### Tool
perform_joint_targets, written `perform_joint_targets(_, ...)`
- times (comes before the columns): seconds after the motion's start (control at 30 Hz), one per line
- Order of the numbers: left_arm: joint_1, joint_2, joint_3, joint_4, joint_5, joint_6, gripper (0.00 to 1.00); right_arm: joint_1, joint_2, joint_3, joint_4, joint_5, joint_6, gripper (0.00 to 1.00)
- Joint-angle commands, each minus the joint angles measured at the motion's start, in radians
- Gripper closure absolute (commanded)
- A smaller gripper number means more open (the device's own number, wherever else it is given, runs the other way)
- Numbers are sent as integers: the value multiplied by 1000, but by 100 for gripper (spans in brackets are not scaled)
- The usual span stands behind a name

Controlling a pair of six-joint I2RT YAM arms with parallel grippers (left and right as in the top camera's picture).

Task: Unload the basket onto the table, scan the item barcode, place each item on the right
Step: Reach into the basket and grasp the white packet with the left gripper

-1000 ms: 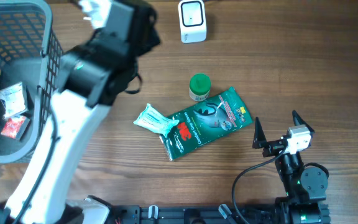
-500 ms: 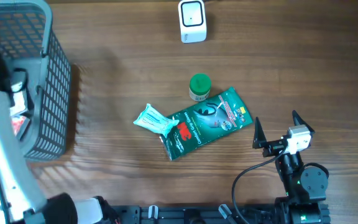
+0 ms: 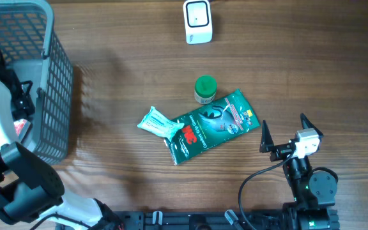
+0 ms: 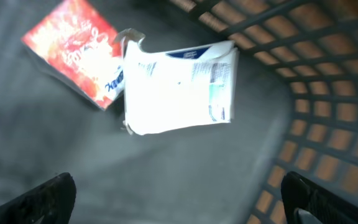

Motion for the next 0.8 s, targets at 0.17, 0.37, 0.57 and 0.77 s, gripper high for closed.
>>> perform_joint_targets(0.17,1,0,-302,339,5,13,0,3,-9,-1,4,11,-2,0)
perform_joint_targets(0.37,1,0,-421,505,4,13,0,3,-9,-1,4,10,-1,0)
perform_joint_targets(0.57,3,14,-430,520,-39,13,0,3,-9,-1,4,11,-1,0)
perform_joint_targets(0.77,5,14,-430,564,-68,9,0,3,-9,-1,4,11,-1,0)
